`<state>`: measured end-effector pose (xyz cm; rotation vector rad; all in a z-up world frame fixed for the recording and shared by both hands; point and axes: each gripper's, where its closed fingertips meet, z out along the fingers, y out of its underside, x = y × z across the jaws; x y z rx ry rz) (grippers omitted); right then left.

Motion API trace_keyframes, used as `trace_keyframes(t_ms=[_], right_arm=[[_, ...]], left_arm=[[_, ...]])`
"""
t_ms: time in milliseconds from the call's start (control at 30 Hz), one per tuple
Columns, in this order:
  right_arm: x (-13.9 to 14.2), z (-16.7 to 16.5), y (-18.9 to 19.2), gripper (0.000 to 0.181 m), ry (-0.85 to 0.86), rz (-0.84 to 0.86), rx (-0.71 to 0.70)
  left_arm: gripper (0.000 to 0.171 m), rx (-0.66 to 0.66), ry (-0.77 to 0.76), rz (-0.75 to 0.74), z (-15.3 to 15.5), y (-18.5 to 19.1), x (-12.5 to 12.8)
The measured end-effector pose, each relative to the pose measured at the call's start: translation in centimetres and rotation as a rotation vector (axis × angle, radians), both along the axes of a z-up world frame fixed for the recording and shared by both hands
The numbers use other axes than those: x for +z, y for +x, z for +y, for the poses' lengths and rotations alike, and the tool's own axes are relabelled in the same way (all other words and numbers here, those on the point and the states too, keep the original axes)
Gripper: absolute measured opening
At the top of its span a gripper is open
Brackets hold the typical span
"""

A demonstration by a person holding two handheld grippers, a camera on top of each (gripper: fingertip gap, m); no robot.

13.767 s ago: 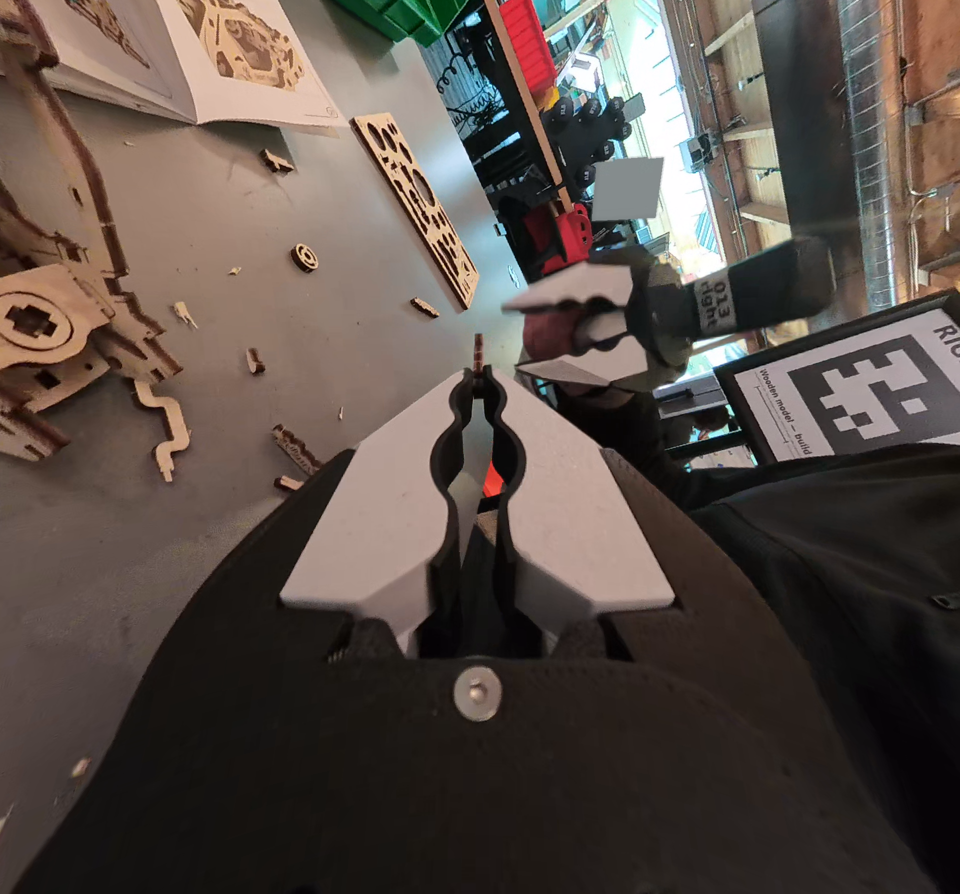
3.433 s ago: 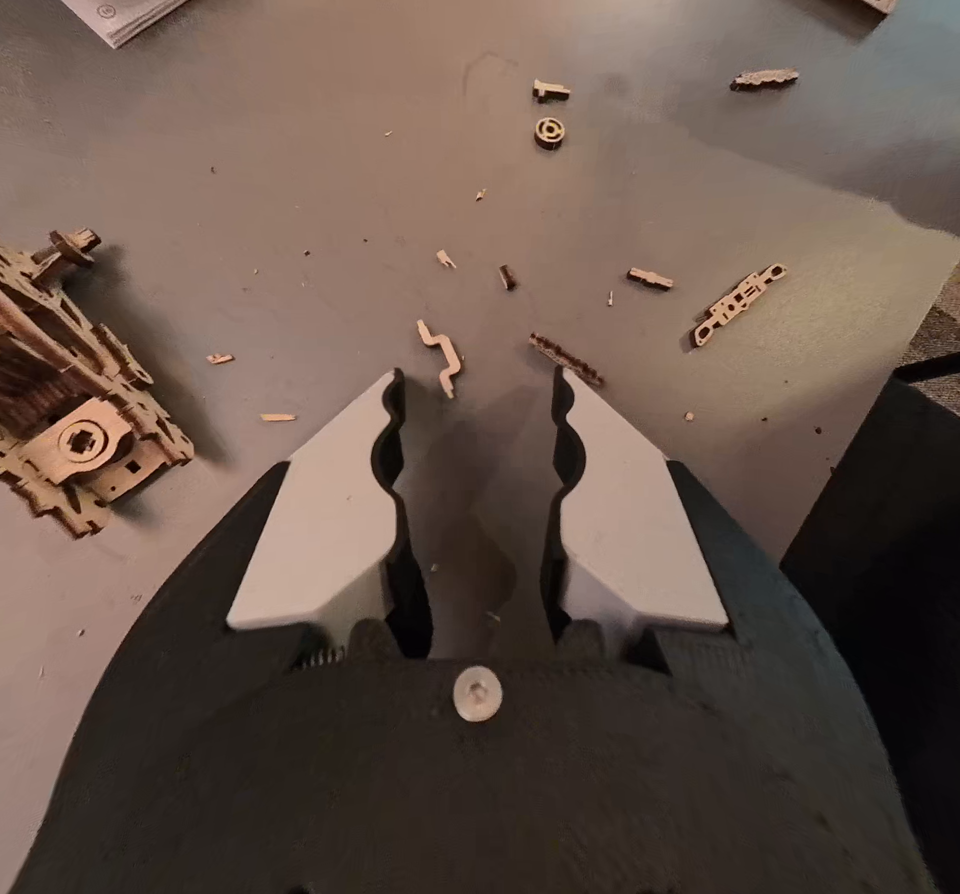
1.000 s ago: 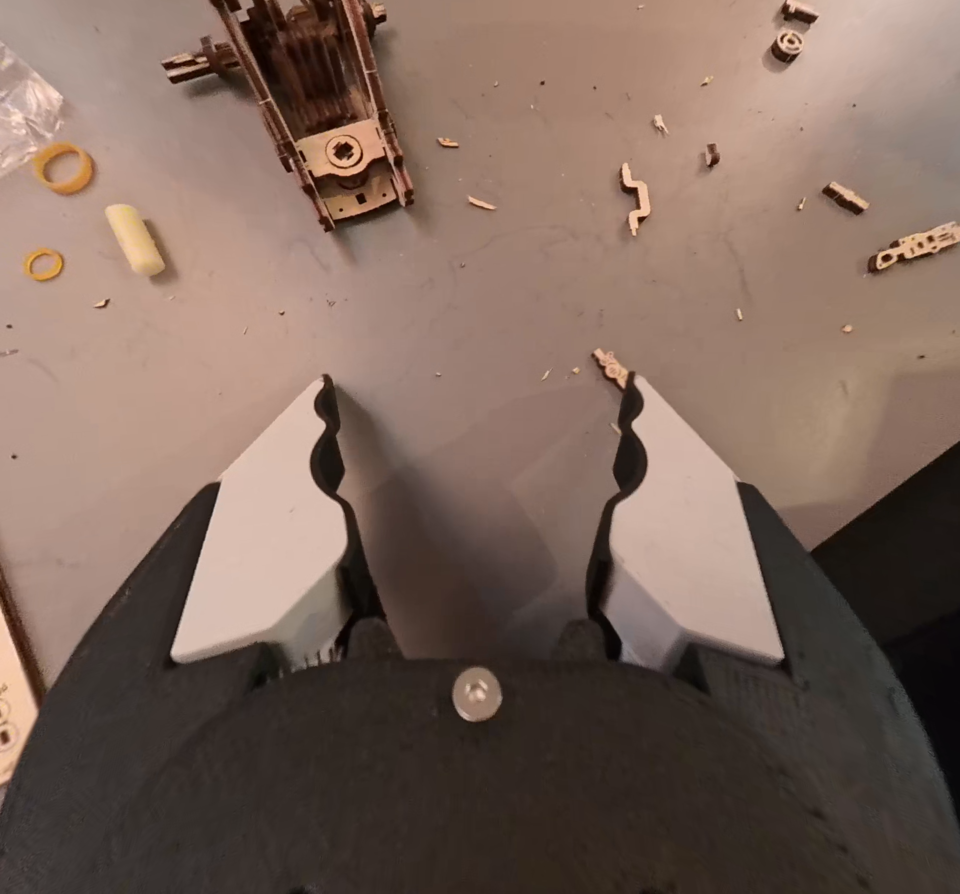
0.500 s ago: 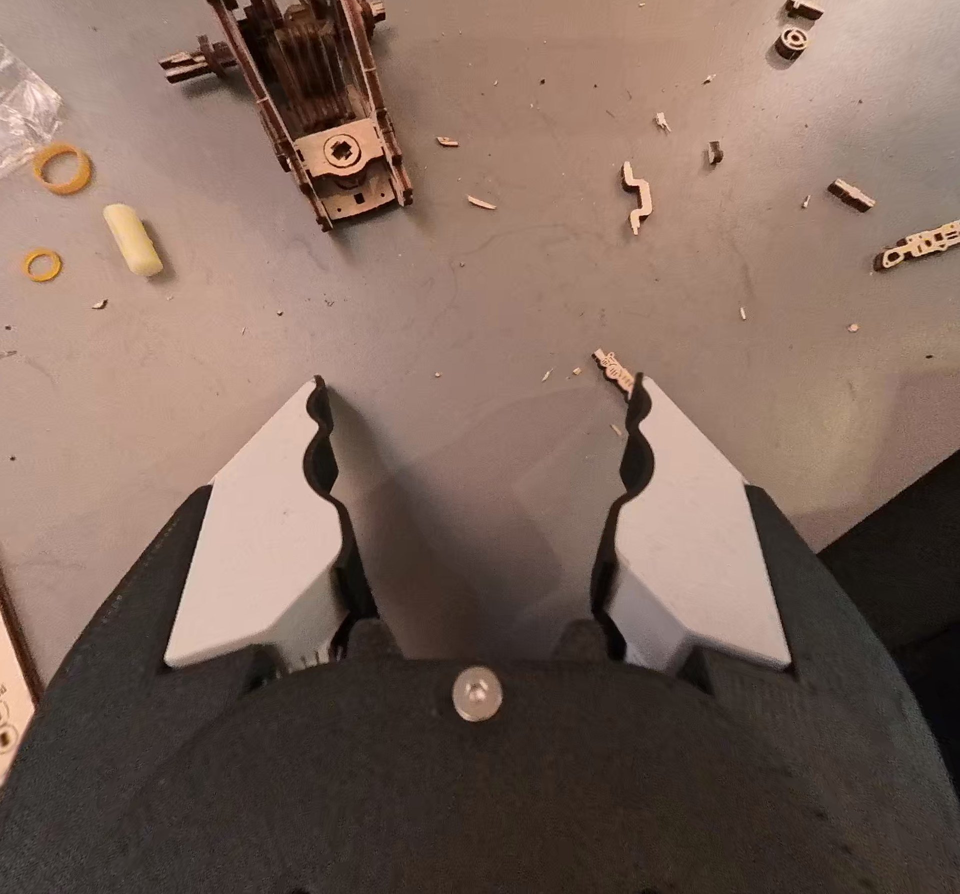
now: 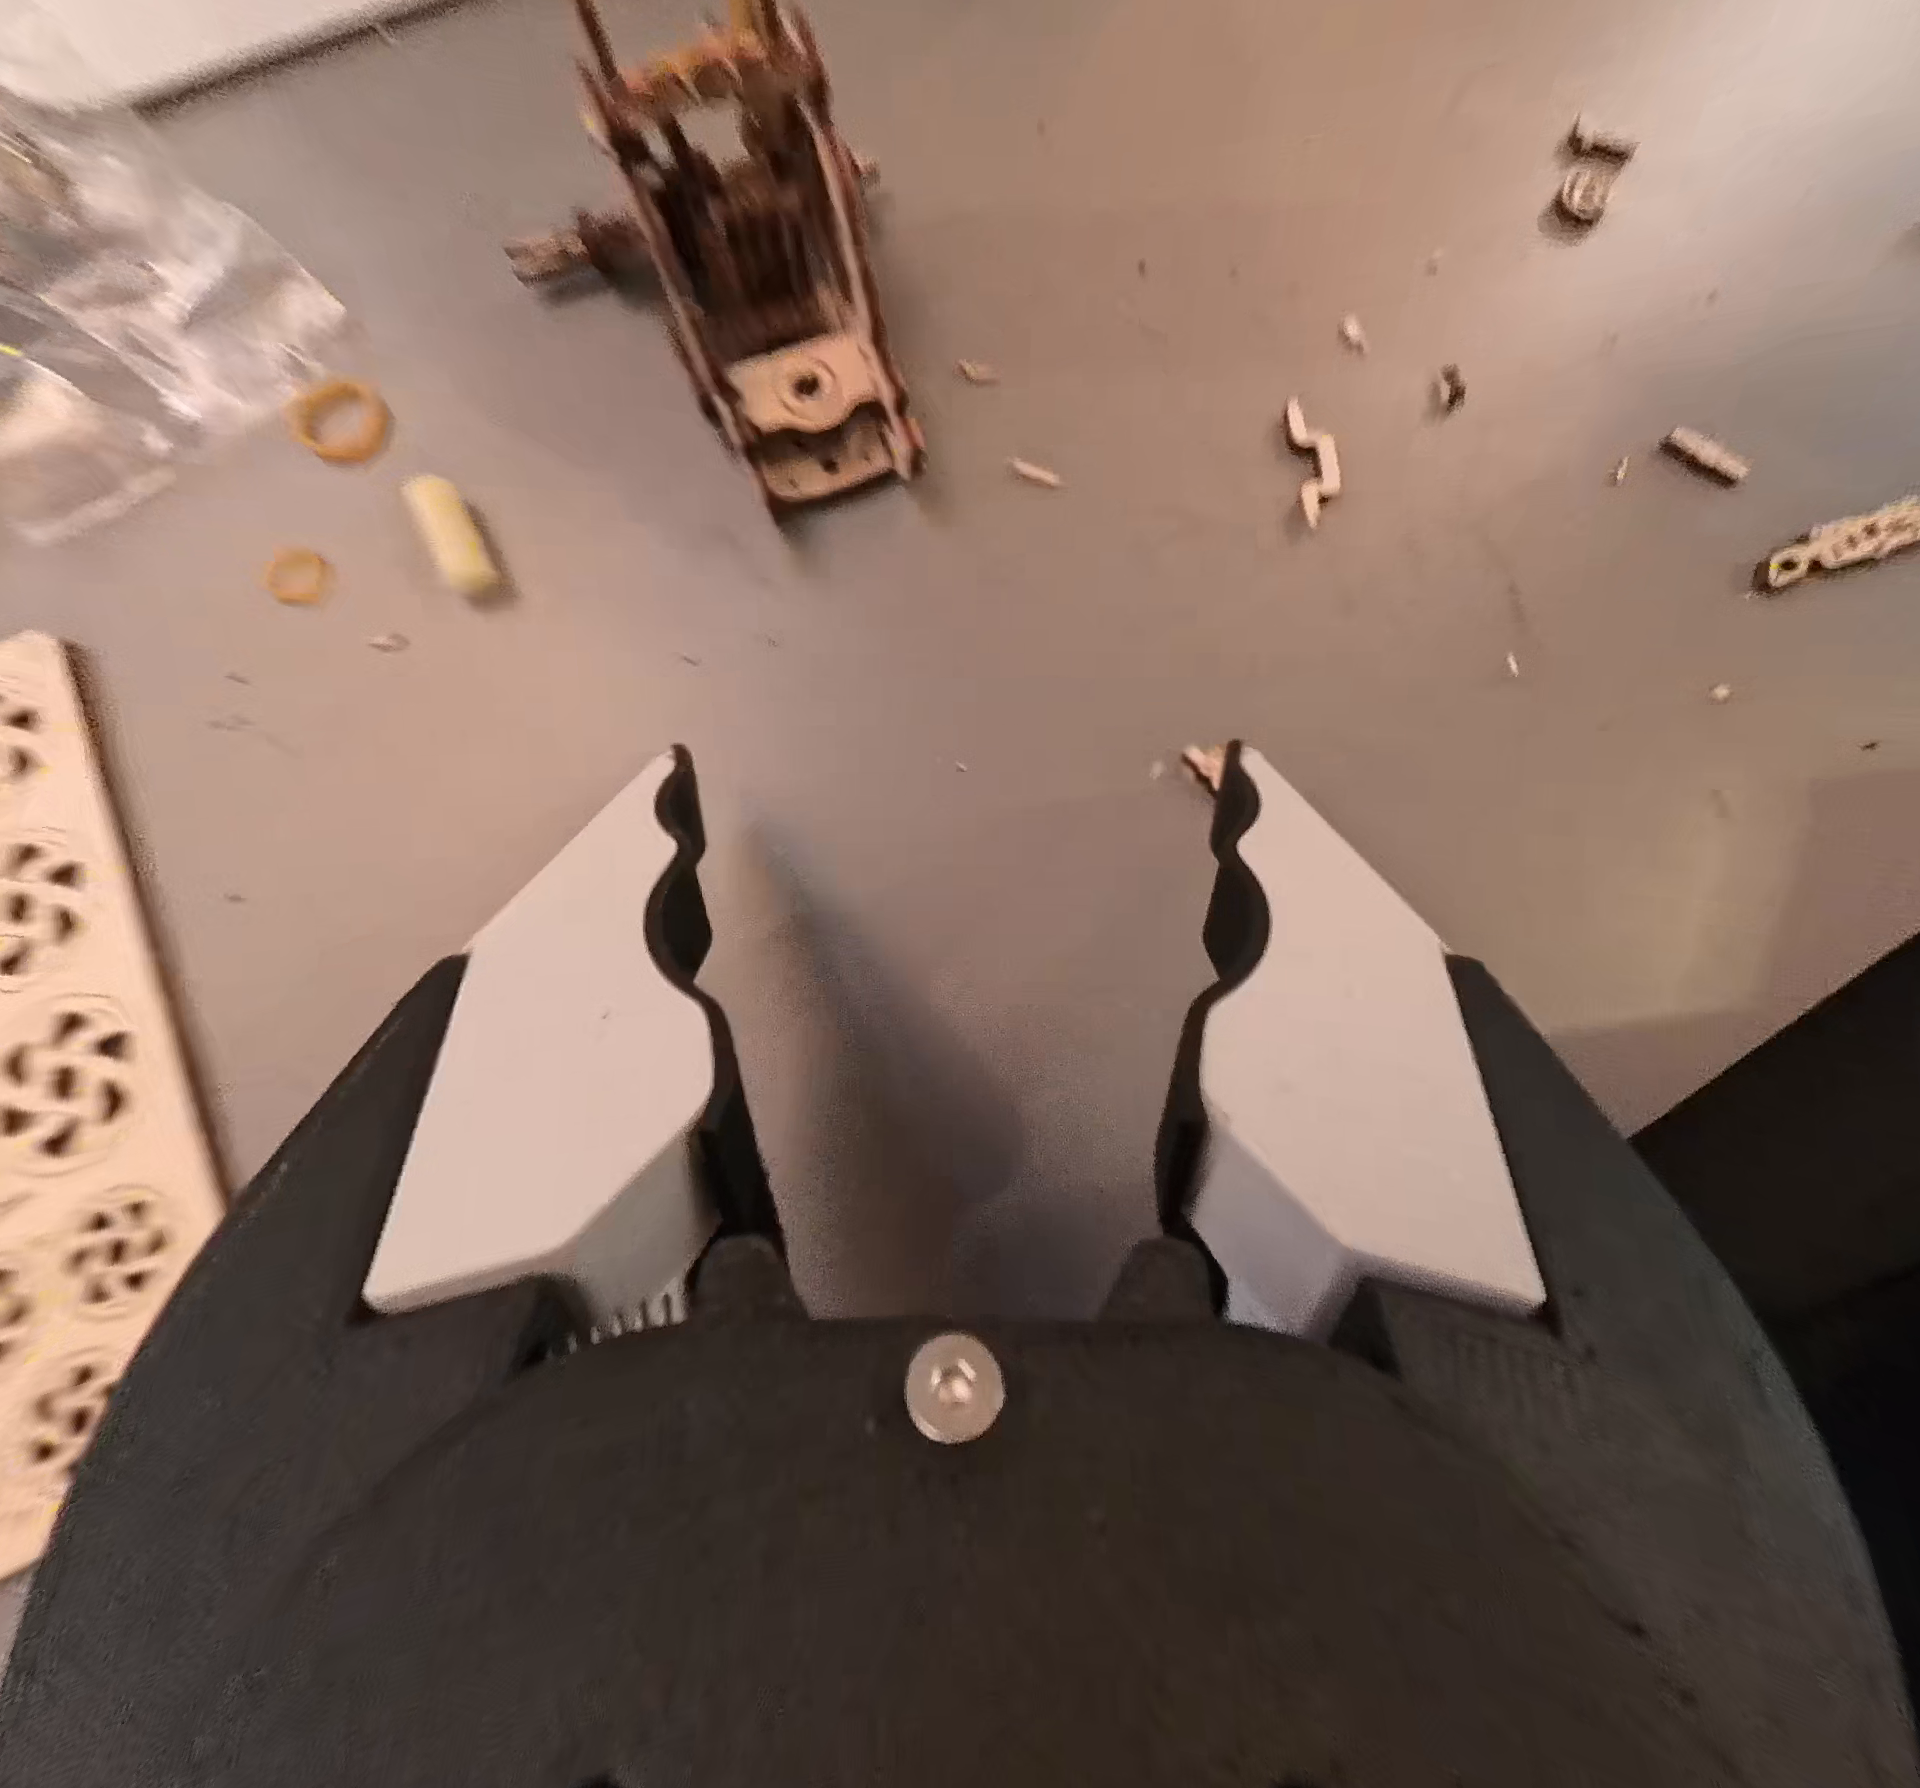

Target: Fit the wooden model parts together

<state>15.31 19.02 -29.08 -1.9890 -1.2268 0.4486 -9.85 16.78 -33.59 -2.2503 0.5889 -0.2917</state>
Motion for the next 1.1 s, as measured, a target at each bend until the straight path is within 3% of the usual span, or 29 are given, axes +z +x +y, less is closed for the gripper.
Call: trace_keyframes(t_ms=[67, 167, 267, 400, 567, 767, 1100], right_arm=[[0.4, 0.2, -0.4, 0.016, 0.008, 0.001, 0.006], [0.8, 0.3, -1.0, 0.016, 0.018, 0.009, 0.015], [0.9, 0.3, -1.4, 0.016, 0.019, 0.02, 0.018], [0.5, 0.1, -1.4, 0.016, 0.008, 0.027, 0.012], [0.1, 0.1, -0.2, 0.015, -0.005, 0.025, -0.015], [-0.6, 0.7, 0.9, 0.015, -0.023, 0.041, -0.041], [-1.2, 1.3, 1.1, 0.014, -0.035, 0.06, -0.055]], left_arm=[[0.08, -0.005, 0.05, 0.003, 1.4, -1.4, 2.1], [0.045, -0.044, 0.188, 0.074, 5.8, -3.8, 6.8], [0.031, -0.17, 0.243, 0.2, 11.7, -5.2, 9.3], [0.027, -0.312, 0.232, 0.319, 20.2, -7.3, 6.9], [0.019, -0.334, 0.072, 0.339, 26.0, -10.3, 2.5], [0.014, -0.384, -0.011, 0.458, 27.9, -12.7, -1.2], [0.011, -0.529, -0.049, 0.384, 28.1, -12.6, -1.7]])
